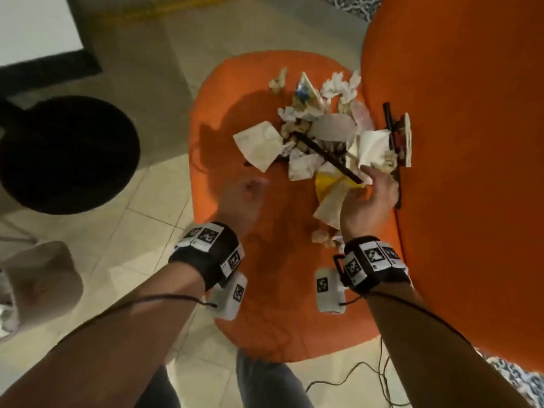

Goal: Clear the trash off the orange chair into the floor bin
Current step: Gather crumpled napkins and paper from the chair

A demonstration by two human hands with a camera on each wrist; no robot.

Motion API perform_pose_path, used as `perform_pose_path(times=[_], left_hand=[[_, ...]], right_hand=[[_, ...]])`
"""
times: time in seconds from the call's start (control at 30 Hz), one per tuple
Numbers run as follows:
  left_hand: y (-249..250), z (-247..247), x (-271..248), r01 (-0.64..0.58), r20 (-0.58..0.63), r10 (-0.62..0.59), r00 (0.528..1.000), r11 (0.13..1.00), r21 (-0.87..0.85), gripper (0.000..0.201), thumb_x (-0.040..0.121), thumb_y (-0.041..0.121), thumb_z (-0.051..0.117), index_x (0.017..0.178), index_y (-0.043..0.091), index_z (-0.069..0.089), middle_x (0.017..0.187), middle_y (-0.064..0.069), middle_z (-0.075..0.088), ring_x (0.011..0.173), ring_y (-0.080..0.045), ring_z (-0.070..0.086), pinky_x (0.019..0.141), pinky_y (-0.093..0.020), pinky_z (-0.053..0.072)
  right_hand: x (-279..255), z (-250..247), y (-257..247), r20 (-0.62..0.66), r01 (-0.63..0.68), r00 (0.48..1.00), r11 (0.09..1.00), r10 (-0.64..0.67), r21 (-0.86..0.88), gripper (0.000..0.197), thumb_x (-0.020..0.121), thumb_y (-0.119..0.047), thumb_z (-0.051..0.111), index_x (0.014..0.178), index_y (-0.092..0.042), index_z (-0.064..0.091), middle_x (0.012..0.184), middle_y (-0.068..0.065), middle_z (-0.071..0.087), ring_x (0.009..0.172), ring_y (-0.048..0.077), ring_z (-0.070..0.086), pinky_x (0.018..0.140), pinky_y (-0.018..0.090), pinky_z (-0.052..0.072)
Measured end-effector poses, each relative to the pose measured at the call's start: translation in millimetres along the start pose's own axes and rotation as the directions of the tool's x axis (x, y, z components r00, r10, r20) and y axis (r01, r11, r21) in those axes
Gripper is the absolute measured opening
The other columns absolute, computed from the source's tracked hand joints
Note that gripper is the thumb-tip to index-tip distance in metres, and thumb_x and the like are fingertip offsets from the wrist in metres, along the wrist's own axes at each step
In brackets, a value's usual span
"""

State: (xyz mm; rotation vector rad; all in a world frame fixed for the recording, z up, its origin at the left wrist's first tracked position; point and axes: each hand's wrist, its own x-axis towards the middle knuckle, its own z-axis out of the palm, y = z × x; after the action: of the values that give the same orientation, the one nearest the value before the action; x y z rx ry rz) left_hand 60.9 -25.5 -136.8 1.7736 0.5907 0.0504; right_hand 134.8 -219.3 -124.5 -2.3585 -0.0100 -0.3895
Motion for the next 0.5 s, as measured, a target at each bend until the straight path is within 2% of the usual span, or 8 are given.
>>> perform_pose_path(times=[0.07,0.13,0.2,0.27,0.37,0.43,0.5], left_hand=[[6,13,6,-0.036,0.000,0.037,0.999,0.989,0.146,0.017,0.093,0.006,0.049,0.096,0.016,0.062,0.112,-0.006,0.056,0.108,-0.026,0.057,0.092,-0.037,0.047],[10,18,20,-0.060,-0.031,0.074,0.997,0.946,0.319,0.019,0.091,0.008,0.050,0.106,0.010,0.062,0.119,-0.016,0.051,0.114,-0.031,0.053,0.098,-0.040,0.043],[13,19,37,-0.042,-0.110,0.091,0.990,0.920,0.389,0.027,0.086,0.008,0.055,0.112,0.011,0.059,0.122,-0.018,0.048,0.116,-0.034,0.048,0.100,-0.039,0.040],[14,17,54,0.012,-0.167,0.075,0.983,0.885,0.465,0.034,0.082,0.011,0.059,0.116,0.013,0.055,0.127,-0.015,0.044,0.122,-0.032,0.041,0.103,-0.035,0.035],[19,15,76,0.083,-0.195,0.021,0.981,0.857,0.508,0.047,0.079,0.024,0.065,0.122,0.013,0.050,0.133,-0.013,0.042,0.125,-0.032,0.037,0.103,-0.034,0.032],[22,13,88,0.123,-0.184,-0.031,0.982,0.849,0.514,0.063,0.077,0.032,0.070,0.132,0.012,0.043,0.137,-0.015,0.039,0.127,-0.032,0.036,0.105,-0.036,0.032],[21,13,98,0.161,-0.139,-0.103,0.985,0.844,0.512,0.077,0.074,0.036,0.074,0.137,0.013,0.037,0.138,-0.015,0.036,0.127,-0.034,0.037,0.106,-0.038,0.034]], right_hand=[[19,-15,19,-0.075,-0.053,0.996,0.997,0.049,-0.053,0.047,0.071,-0.015,0.045,0.113,-0.007,0.062,0.111,0.018,0.059,0.106,0.034,0.050,0.088,0.024,0.031],[38,-22,32,-0.115,-0.120,0.987,0.989,0.109,-0.090,0.052,0.074,-0.018,0.044,0.123,-0.006,0.057,0.121,0.018,0.056,0.113,0.034,0.048,0.090,0.033,0.037],[57,-21,42,-0.066,-0.190,0.981,0.973,0.183,-0.133,0.055,0.080,-0.011,0.049,0.135,-0.008,0.046,0.131,0.018,0.050,0.121,0.033,0.045,0.097,0.040,0.041],[72,-16,47,0.027,-0.270,0.960,0.949,0.278,-0.163,0.065,0.084,-0.009,0.052,0.145,-0.013,0.031,0.141,0.015,0.042,0.129,0.032,0.040,0.105,0.043,0.039],[86,-9,52,0.140,-0.331,0.922,0.923,0.360,-0.196,0.073,0.090,-0.026,0.053,0.151,-0.021,0.012,0.148,0.011,0.036,0.133,0.032,0.039,0.106,0.046,0.038],[94,-2,57,0.185,-0.359,0.896,0.903,0.404,-0.235,0.074,0.090,-0.039,0.052,0.151,-0.023,0.013,0.143,0.011,0.042,0.127,0.033,0.044,0.101,0.047,0.042],[100,5,58,0.214,-0.388,0.866,0.877,0.452,-0.282,0.069,0.086,-0.050,0.048,0.146,-0.023,0.026,0.133,0.014,0.050,0.117,0.037,0.051,0.094,0.050,0.047]])
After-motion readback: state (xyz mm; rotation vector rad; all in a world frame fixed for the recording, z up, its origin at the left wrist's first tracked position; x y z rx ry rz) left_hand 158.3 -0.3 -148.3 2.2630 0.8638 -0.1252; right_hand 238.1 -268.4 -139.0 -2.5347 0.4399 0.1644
